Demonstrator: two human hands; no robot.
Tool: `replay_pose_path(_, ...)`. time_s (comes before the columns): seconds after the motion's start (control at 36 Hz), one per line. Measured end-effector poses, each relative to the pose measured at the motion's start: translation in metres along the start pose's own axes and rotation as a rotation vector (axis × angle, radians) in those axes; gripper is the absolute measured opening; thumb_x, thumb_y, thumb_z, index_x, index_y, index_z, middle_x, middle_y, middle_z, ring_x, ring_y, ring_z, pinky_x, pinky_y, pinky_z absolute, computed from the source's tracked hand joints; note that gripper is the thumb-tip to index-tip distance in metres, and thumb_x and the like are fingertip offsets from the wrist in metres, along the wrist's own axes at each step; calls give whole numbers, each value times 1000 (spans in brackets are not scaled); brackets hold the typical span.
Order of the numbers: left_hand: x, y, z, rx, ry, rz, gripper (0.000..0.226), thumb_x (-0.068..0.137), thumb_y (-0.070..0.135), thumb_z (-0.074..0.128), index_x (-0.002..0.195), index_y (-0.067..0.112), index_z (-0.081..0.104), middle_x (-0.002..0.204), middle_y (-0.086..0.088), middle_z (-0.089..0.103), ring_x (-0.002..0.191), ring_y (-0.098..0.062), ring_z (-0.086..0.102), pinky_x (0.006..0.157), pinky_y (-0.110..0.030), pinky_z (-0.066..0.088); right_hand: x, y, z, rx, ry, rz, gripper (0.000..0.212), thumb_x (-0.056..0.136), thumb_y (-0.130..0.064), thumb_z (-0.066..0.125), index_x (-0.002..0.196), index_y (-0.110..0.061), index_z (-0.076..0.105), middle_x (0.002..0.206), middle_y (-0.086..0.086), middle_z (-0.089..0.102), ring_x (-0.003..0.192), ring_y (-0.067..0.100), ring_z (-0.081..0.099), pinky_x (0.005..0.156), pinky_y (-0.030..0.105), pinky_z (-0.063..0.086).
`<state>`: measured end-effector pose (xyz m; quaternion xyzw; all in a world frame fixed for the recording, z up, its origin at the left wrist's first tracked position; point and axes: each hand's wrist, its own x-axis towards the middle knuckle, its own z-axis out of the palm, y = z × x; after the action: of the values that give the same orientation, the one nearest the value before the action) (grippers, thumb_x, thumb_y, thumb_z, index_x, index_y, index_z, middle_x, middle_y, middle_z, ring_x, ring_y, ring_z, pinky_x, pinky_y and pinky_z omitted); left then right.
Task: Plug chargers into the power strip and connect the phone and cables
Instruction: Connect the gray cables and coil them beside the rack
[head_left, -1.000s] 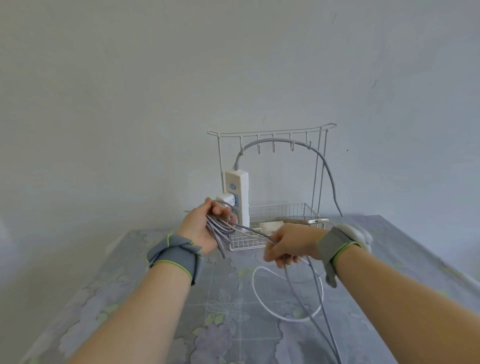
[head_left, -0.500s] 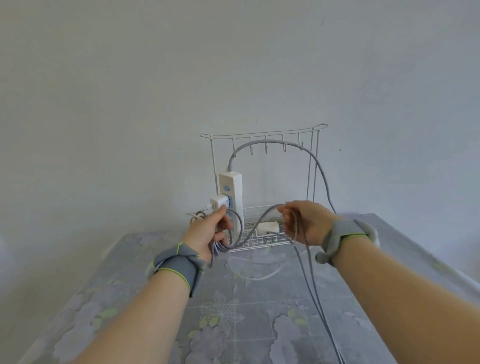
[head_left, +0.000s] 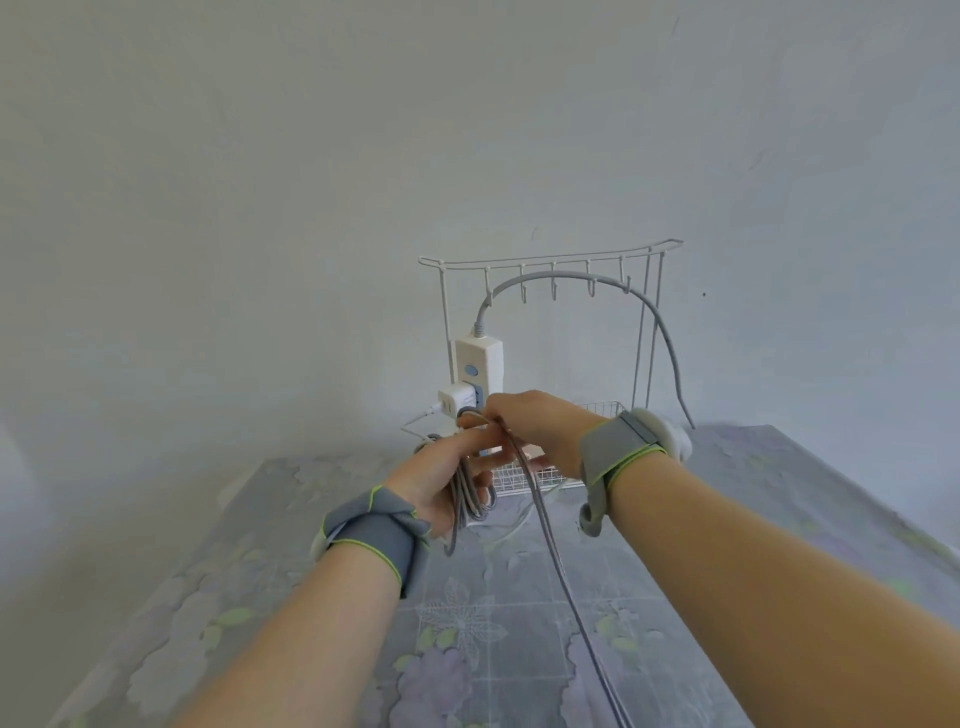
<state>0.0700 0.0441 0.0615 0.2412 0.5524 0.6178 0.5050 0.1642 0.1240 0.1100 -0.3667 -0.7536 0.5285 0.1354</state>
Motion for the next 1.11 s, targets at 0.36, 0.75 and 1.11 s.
replay_pose_path(0.36,0,4,2,-191,-68,53,27,98,20,45,98,2,65,86,-11,69,72,-24,70,62,-34,60,1,21,3,239,-87,-2,52,90,-50,56,103,0,66,91,16,69,82,27,66,86,41,58)
replay_pose_path(0.75,7,5,12,-479,32,70,30,100,20,41,74,10,51,51,0,51,48,-16,57,65,-33,48,-16,36,7,-630,64,-240,40,66,-16,74,102,-6,58,92,6,59,78,20,54,74,36,53)
replay_pose_path(1.11,-1,20,-9,-554,34,117,31,101,18,36,74,11,51,41,7,37,34,-8,44,66,-27,40,-13,71,-33,-529,-141,-173,56,73,-25,81,124,-24,58,126,1,55,109,19,59,89,31,54)
